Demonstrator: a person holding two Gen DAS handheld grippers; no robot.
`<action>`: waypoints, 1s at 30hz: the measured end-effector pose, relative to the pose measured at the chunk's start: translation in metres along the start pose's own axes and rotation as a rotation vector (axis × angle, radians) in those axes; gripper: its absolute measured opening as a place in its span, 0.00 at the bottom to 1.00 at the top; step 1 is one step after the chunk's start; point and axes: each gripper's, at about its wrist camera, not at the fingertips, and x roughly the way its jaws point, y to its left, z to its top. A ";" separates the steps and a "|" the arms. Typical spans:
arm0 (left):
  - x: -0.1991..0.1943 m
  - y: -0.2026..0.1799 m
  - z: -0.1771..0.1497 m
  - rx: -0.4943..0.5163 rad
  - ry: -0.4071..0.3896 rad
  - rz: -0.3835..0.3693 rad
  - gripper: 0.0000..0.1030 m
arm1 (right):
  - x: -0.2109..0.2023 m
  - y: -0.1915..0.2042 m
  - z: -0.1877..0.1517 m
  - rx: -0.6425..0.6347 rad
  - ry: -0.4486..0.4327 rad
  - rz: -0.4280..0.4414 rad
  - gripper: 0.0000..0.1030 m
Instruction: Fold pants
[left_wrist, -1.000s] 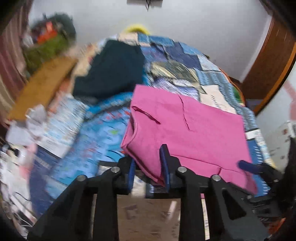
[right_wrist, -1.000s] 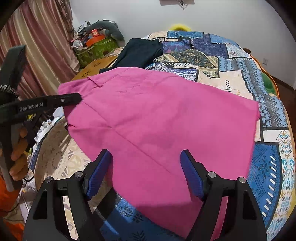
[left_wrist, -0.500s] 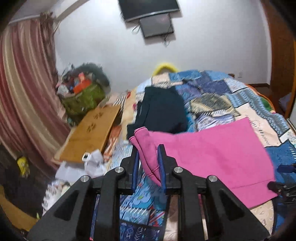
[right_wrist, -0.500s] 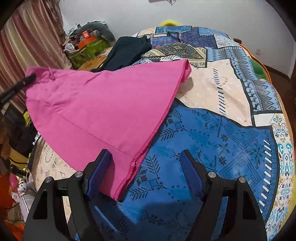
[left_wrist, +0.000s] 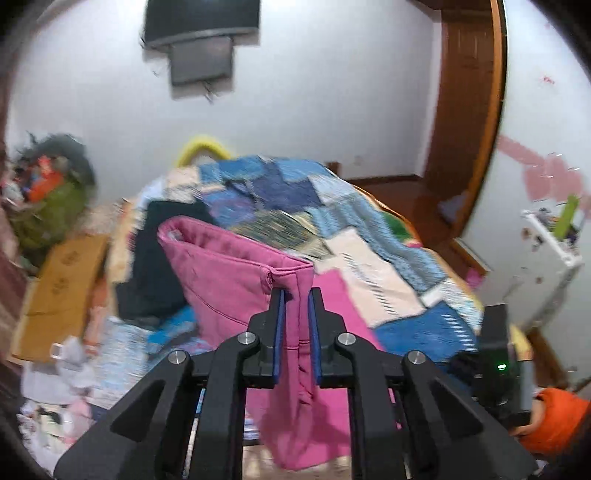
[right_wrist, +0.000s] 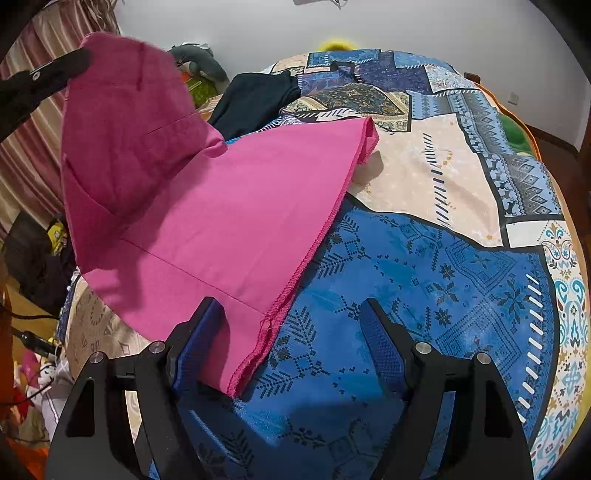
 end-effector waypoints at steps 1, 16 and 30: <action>0.006 0.000 0.001 -0.015 0.025 -0.036 0.12 | 0.000 0.000 0.000 0.000 0.000 0.001 0.73; 0.058 -0.016 -0.028 -0.038 0.282 -0.236 0.12 | 0.002 0.000 0.001 0.005 -0.004 0.005 0.73; 0.059 0.020 -0.004 0.011 0.237 -0.076 0.61 | -0.002 -0.009 0.004 0.042 -0.013 -0.001 0.73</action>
